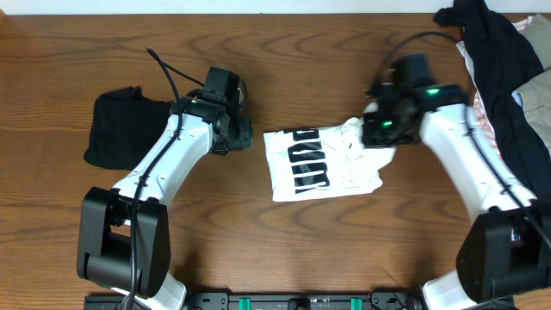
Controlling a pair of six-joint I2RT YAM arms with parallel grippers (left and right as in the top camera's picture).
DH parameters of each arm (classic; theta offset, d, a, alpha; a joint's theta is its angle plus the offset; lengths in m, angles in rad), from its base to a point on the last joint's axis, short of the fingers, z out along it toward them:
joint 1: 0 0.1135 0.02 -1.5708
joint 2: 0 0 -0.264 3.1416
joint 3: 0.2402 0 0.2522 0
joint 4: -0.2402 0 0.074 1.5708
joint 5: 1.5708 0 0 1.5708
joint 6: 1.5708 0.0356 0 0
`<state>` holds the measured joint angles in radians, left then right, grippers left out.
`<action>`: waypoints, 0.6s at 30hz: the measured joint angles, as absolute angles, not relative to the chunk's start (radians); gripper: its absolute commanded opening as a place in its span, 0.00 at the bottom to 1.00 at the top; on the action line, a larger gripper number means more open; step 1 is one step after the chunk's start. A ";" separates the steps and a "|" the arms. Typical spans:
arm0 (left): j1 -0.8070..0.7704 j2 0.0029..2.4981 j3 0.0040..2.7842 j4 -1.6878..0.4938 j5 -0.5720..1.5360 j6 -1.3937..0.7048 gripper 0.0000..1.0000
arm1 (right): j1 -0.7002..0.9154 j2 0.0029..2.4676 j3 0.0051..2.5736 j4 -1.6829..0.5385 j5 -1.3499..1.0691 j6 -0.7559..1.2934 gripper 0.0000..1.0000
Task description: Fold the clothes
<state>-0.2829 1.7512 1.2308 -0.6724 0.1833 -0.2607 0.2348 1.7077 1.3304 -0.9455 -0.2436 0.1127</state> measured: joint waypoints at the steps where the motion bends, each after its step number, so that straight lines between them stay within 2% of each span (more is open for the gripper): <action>1: -0.283 1.751 1.231 -0.674 0.183 -0.261 0.17 | 0.282 1.708 1.330 -0.928 -0.232 0.115 0.02; 6: -0.283 1.751 1.231 -0.690 0.179 -0.261 0.17 | 0.493 1.708 1.330 -0.852 -0.173 0.134 0.04; 10: -0.283 1.751 1.231 -0.702 0.179 -0.261 0.17 | 0.596 1.710 1.330 -0.822 -0.141 0.150 0.05; 18: -0.283 1.751 1.231 -0.708 0.179 -0.261 0.17 | 0.673 1.800 1.331 -0.804 -0.114 0.154 0.04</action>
<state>-0.2829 1.7512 1.2308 -0.7082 0.1795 -0.2607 0.6735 1.8000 1.3308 -0.8036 -0.1143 0.1539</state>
